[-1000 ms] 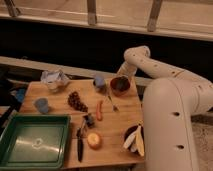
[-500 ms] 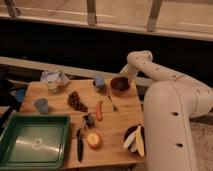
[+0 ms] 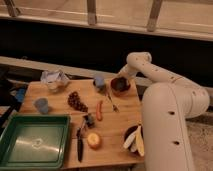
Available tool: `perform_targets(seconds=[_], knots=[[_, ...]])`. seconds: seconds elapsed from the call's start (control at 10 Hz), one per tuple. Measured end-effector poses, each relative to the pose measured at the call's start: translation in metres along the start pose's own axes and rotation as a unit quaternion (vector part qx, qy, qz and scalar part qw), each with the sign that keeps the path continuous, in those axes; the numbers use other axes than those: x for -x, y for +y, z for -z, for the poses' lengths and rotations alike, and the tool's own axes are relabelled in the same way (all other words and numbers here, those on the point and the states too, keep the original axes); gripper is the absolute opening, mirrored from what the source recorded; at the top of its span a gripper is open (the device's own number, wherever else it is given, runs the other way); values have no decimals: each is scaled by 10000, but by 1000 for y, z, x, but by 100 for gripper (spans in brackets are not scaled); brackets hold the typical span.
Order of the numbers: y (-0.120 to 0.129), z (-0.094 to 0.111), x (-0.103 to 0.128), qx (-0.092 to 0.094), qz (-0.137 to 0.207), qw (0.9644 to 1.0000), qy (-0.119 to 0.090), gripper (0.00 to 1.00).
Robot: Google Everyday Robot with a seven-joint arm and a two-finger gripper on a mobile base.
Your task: Wipe table surface with eraser
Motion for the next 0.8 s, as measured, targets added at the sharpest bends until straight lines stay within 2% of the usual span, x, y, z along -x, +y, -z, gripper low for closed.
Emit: perform_targets(seconds=[0.1, 0.3, 0.4, 0.7, 0.8], knots=[[2, -3, -4, 16, 35, 10000, 45, 61], [6, -7, -12, 8, 124, 9998, 133, 44], [7, -8, -14, -6, 167, 9997, 169, 32], [4, -5, -16, -67, 225, 9996, 173, 5], [1, -3, -16, -99, 236, 9995, 169, 0]])
